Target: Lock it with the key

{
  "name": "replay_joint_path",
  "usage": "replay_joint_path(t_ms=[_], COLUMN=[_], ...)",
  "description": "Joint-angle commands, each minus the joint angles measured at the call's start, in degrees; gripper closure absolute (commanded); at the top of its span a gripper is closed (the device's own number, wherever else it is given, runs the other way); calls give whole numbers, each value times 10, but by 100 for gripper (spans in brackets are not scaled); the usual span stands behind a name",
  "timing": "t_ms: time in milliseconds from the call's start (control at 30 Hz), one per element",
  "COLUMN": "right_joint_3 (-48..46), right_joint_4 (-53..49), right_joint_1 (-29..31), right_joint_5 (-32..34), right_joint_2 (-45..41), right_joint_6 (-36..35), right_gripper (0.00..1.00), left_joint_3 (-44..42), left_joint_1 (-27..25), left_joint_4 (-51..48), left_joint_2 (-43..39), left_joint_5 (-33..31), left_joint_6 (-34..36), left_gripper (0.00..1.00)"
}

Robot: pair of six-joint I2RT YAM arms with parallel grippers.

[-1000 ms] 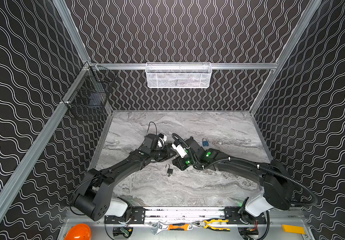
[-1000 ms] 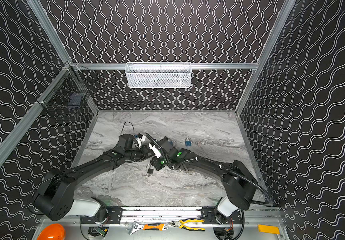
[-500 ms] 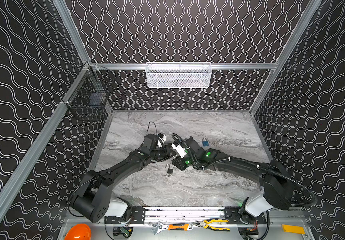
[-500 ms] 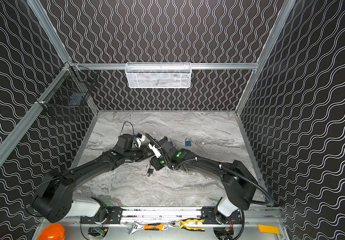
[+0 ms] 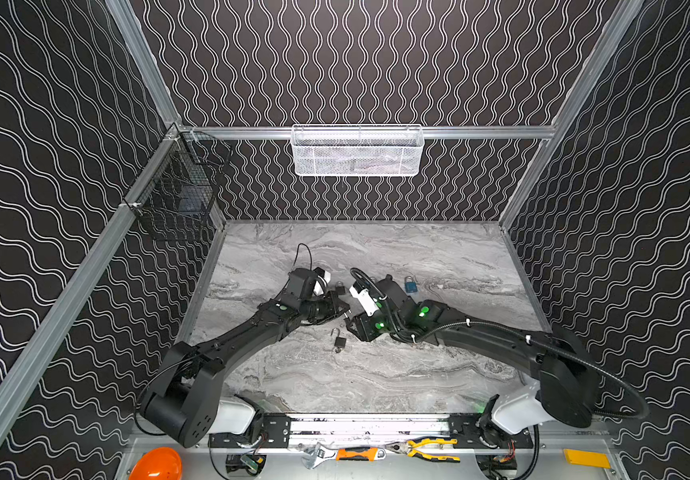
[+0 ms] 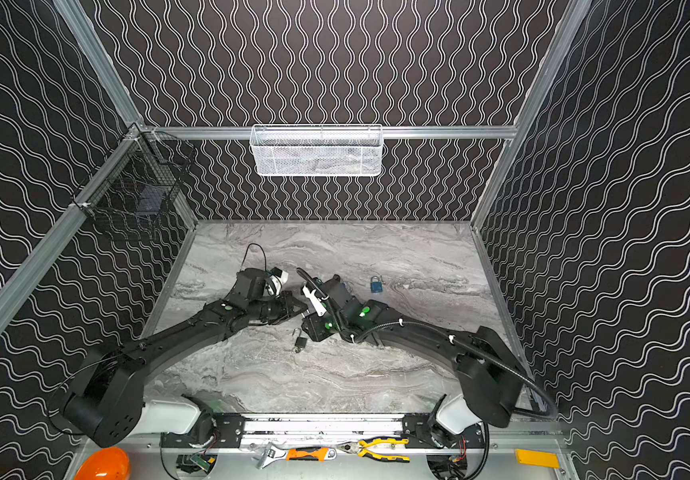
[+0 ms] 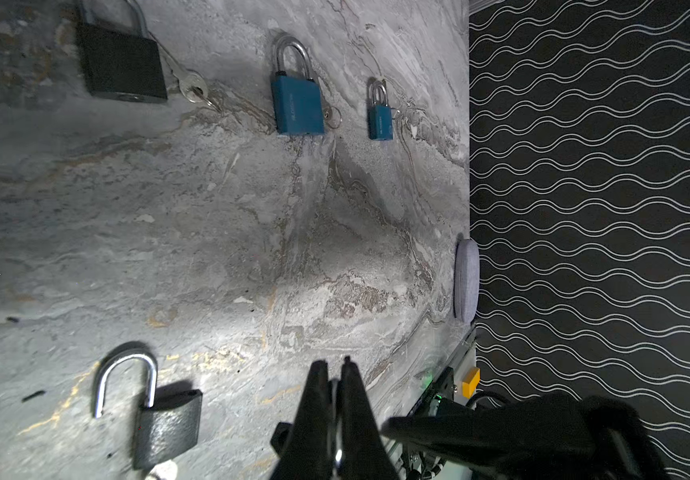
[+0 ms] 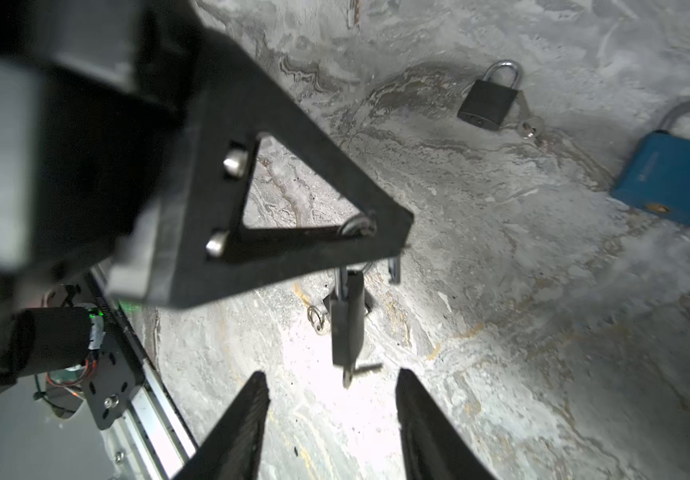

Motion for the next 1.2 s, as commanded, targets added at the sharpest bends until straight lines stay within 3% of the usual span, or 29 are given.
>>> replay_joint_path(t_ms=[0, 233, 700, 933, 1167], right_joint_3=[-38, -105, -267, -324, -331], right_joint_4=[47, 137, 480, 686, 827], right_joint_1=[-8, -35, -84, -92, -92], right_joint_5=[-10, -80, -191, -231, -260], right_joint_2=[-33, -75, -86, -31, 50], right_joint_6=[78, 234, 467, 569, 653], right_gripper=[46, 45, 45, 48, 54], left_joint_3=[13, 15, -22, -42, -49], left_joint_1=[1, -5, -50, -62, -70], left_joint_4=[-4, 1, 66, 89, 96], left_joint_2=[-5, -31, -49, -62, -80], left_joint_5=[-22, -92, -146, -153, -169], left_joint_6=[2, -56, -119, -134, -136], left_gripper=[100, 100, 100, 100, 100])
